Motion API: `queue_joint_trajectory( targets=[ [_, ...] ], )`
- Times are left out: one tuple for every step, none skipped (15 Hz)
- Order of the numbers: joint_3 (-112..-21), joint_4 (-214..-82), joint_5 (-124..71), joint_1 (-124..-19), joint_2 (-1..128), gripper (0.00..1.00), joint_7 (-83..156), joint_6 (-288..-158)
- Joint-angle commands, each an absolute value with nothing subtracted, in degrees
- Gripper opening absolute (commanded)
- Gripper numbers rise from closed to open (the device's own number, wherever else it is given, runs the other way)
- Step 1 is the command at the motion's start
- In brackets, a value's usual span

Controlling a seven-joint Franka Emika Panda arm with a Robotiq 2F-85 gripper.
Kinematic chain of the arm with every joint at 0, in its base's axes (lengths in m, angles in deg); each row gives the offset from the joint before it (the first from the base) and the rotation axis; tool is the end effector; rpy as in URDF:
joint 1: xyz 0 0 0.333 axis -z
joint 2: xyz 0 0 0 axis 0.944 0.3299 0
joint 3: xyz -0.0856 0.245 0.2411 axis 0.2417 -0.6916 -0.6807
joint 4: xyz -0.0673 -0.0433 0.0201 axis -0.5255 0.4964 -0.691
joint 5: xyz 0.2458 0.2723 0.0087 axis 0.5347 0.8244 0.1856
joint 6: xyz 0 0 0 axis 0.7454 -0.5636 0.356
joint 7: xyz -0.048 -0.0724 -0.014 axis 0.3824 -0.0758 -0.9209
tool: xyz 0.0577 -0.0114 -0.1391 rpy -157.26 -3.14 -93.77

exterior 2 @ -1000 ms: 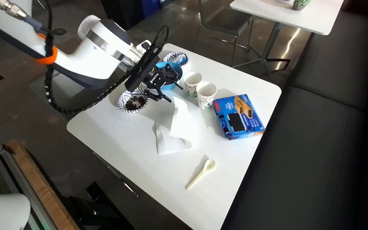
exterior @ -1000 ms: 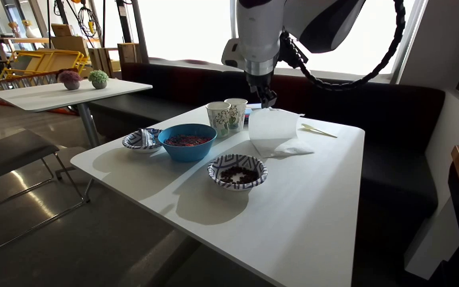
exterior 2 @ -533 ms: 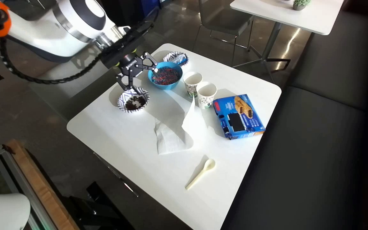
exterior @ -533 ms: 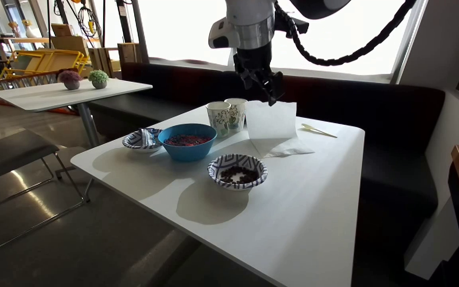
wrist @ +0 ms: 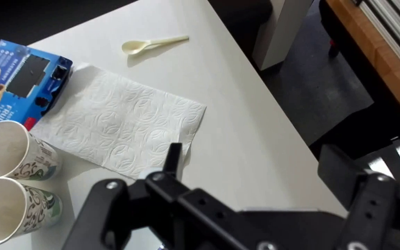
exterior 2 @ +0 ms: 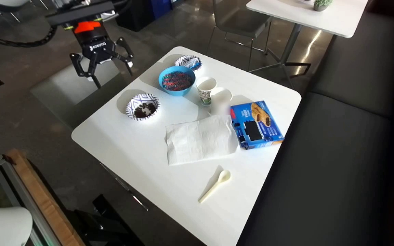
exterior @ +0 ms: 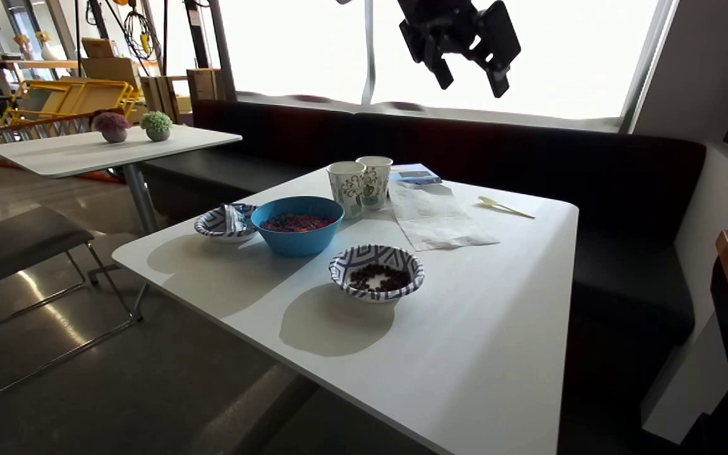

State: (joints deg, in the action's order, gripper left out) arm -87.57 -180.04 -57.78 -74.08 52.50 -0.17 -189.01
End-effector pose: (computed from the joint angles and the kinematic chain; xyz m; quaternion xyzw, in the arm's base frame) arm 0.4574 0.0887 0.3541 0.7753 0.5268 -0.2636 0.2279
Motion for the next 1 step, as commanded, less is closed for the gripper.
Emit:
queue_joint_trajectory(
  targets=[
    [-85.1,-179.9,-57.5,-76.7,52.0,1.00,-0.2,-188.7]
  ],
)
